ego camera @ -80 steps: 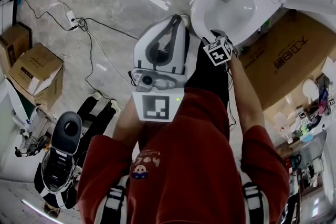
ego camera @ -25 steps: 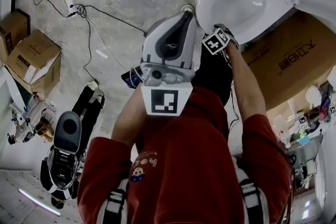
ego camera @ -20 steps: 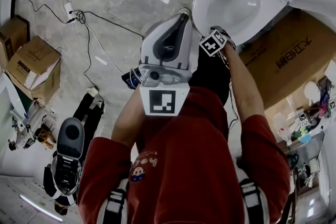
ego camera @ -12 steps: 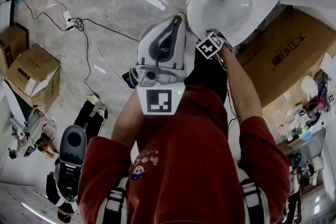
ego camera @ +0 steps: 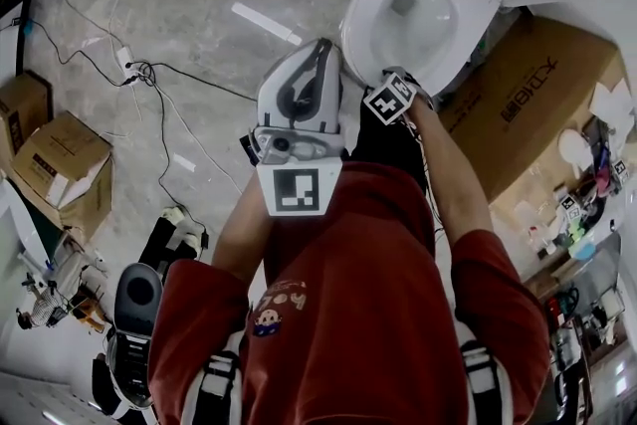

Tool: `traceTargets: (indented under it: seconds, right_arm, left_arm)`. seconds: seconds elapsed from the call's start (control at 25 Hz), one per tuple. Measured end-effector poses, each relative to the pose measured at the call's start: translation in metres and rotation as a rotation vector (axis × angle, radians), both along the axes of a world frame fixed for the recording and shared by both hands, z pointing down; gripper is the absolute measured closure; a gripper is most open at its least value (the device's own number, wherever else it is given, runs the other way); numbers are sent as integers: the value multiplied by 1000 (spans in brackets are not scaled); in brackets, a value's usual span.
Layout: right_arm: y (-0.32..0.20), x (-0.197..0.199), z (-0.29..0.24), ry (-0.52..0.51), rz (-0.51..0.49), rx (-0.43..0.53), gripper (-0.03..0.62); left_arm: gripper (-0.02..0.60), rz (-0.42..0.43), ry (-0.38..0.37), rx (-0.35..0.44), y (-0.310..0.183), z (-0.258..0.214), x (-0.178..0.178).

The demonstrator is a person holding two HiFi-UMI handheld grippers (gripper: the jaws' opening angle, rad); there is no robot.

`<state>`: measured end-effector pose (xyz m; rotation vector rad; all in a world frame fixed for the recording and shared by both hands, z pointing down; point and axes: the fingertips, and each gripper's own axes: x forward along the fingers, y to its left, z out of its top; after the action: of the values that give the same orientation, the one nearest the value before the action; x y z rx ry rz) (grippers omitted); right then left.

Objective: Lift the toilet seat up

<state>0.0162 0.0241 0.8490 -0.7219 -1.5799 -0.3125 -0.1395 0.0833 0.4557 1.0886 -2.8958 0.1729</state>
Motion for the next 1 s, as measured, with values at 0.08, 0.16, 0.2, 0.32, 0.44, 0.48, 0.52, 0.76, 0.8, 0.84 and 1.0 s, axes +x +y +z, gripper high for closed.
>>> traceTargets:
  seconds: [0.08, 0.16, 0.2, 0.32, 0.44, 0.48, 0.52, 0.76, 0.8, 0.84, 1.0]
  right_arm:
    - [-2, -1, -8, -20, 7, 9, 359]
    - [-3, -1, -15, -38, 13, 20, 364]
    - [-4, -2, -19, -46, 16, 27, 367]
    - [-6, -2, -29, -64, 25, 44, 374]
    - [-8, -3, -37, -76, 30, 49, 378]
    - [-8, -3, -39, -80, 31, 50, 379]
    - [-9, -3, -41, -84, 32, 53, 381]
    - [-10, -6, -54, -115, 46, 63, 387]
    - [-10, -5, -55, -117, 47, 65, 388]
    - [-10, -5, -56, -119, 47, 67, 390]
    - [-12, -6, -60, -126, 47, 74, 393]
  left_arm:
    - [563, 4, -2, 8, 0, -5, 3]
    - [563, 13, -6, 15, 0, -10, 5]
    - [563, 19, -8, 17, 0, -12, 7]
    - [563, 34, -13, 27, -2, -19, 10]
    - [563, 57, -24, 27, -4, -25, 11]
    - [563, 63, -28, 27, -5, -27, 11]
    - [563, 68, -32, 28, -6, -29, 11]
    - [563, 91, -39, 38, -11, -35, 5]
    - [563, 95, -40, 39, -12, -36, 4]
    - [563, 99, -42, 39, -14, -37, 4]
    - [563, 116, -48, 32, -21, -38, -1]
